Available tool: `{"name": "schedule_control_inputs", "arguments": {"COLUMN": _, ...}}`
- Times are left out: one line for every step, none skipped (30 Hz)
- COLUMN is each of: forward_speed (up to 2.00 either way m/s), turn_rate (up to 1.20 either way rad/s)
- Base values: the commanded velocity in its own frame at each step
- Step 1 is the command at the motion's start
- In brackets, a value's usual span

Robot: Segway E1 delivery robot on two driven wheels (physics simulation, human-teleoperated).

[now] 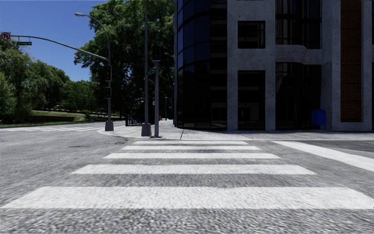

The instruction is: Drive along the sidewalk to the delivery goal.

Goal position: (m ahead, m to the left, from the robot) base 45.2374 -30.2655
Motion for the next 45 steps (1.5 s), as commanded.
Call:
{"name": "schedule_control_inputs", "arguments": {"forward_speed": 1.95, "turn_rate": 0.00}}
{"name": "schedule_control_inputs", "arguments": {"forward_speed": 1.95, "turn_rate": 0.00}}
{"name": "schedule_control_inputs", "arguments": {"forward_speed": 1.95, "turn_rate": 0.00}}
{"name": "schedule_control_inputs", "arguments": {"forward_speed": 1.95, "turn_rate": 0.00}}
{"name": "schedule_control_inputs", "arguments": {"forward_speed": 1.95, "turn_rate": 0.00}}
{"name": "schedule_control_inputs", "arguments": {"forward_speed": 1.95, "turn_rate": 0.00}}
{"name": "schedule_control_inputs", "arguments": {"forward_speed": 1.95, "turn_rate": 0.00}}
{"name": "schedule_control_inputs", "arguments": {"forward_speed": 1.95, "turn_rate": 0.00}}
{"name": "schedule_control_inputs", "arguments": {"forward_speed": 1.95, "turn_rate": 0.00}}
{"name": "schedule_control_inputs", "arguments": {"forward_speed": 1.95, "turn_rate": 0.00}}
{"name": "schedule_control_inputs", "arguments": {"forward_speed": 1.95, "turn_rate": 0.00}}
{"name": "schedule_control_inputs", "arguments": {"forward_speed": 1.95, "turn_rate": 0.00}}
{"name": "schedule_control_inputs", "arguments": {"forward_speed": 1.95, "turn_rate": 0.00}}
{"name": "schedule_control_inputs", "arguments": {"forward_speed": 1.95, "turn_rate": 0.00}}
{"name": "schedule_control_inputs", "arguments": {"forward_speed": 1.95, "turn_rate": 0.00}}
{"name": "schedule_control_inputs", "arguments": {"forward_speed": 1.95, "turn_rate": 0.00}}
{"name": "schedule_control_inputs", "arguments": {"forward_speed": 1.95, "turn_rate": 0.00}}
{"name": "schedule_control_inputs", "arguments": {"forward_speed": 1.95, "turn_rate": 0.00}}
{"name": "schedule_control_inputs", "arguments": {"forward_speed": 1.95, "turn_rate": 0.00}}
{"name": "schedule_control_inputs", "arguments": {"forward_speed": 1.95, "turn_rate": 0.00}}
{"name": "schedule_control_inputs", "arguments": {"forward_speed": 1.95, "turn_rate": 0.00}}
{"name": "schedule_control_inputs", "arguments": {"forward_speed": 1.95, "turn_rate": 0.00}}
{"name": "schedule_control_inputs", "arguments": {"forward_speed": 1.95, "turn_rate": 0.00}}
{"name": "schedule_control_inputs", "arguments": {"forward_speed": 1.95, "turn_rate": 0.00}}
{"name": "schedule_control_inputs", "arguments": {"forward_speed": 1.95, "turn_rate": 0.00}}
{"name": "schedule_control_inputs", "arguments": {"forward_speed": 1.95, "turn_rate": 0.00}}
{"name": "schedule_control_inputs", "arguments": {"forward_speed": 1.95, "turn_rate": 0.00}}
{"name": "schedule_control_inputs", "arguments": {"forward_speed": 1.95, "turn_rate": 0.00}}
{"name": "schedule_control_inputs", "arguments": {"forward_speed": 1.95, "turn_rate": 0.00}}
{"name": "schedule_control_inputs", "arguments": {"forward_speed": 1.95, "turn_rate": 0.00}}
{"name": "schedule_control_inputs", "arguments": {"forward_speed": 1.95, "turn_rate": 0.00}}
{"name": "schedule_control_inputs", "arguments": {"forward_speed": 1.95, "turn_rate": 0.00}}
{"name": "schedule_control_inputs", "arguments": {"forward_speed": 1.95, "turn_rate": 0.00}}
{"name": "schedule_control_inputs", "arguments": {"forward_speed": 1.95, "turn_rate": 0.00}}
{"name": "schedule_control_inputs", "arguments": {"forward_speed": 1.95, "turn_rate": 0.00}}
{"name": "schedule_control_inputs", "arguments": {"forward_speed": 1.95, "turn_rate": 0.00}}
{"name": "schedule_control_inputs", "arguments": {"forward_speed": 1.95, "turn_rate": 0.00}}
{"name": "schedule_control_inputs", "arguments": {"forward_speed": 1.95, "turn_rate": 0.00}}
{"name": "schedule_control_inputs", "arguments": {"forward_speed": 1.95, "turn_rate": 0.00}}
{"name": "schedule_control_inputs", "arguments": {"forward_speed": 1.95, "turn_rate": 0.00}}
{"name": "schedule_control_inputs", "arguments": {"forward_speed": 1.95, "turn_rate": 0.00}}
{"name": "schedule_control_inputs", "arguments": {"forward_speed": 1.95, "turn_rate": 0.00}}
{"name": "schedule_control_inputs", "arguments": {"forward_speed": 1.95, "turn_rate": 0.00}}
{"name": "schedule_control_inputs", "arguments": {"forward_speed": 1.95, "turn_rate": 0.00}}
{"name": "schedule_control_inputs", "arguments": {"forward_speed": 1.95, "turn_rate": 0.00}}
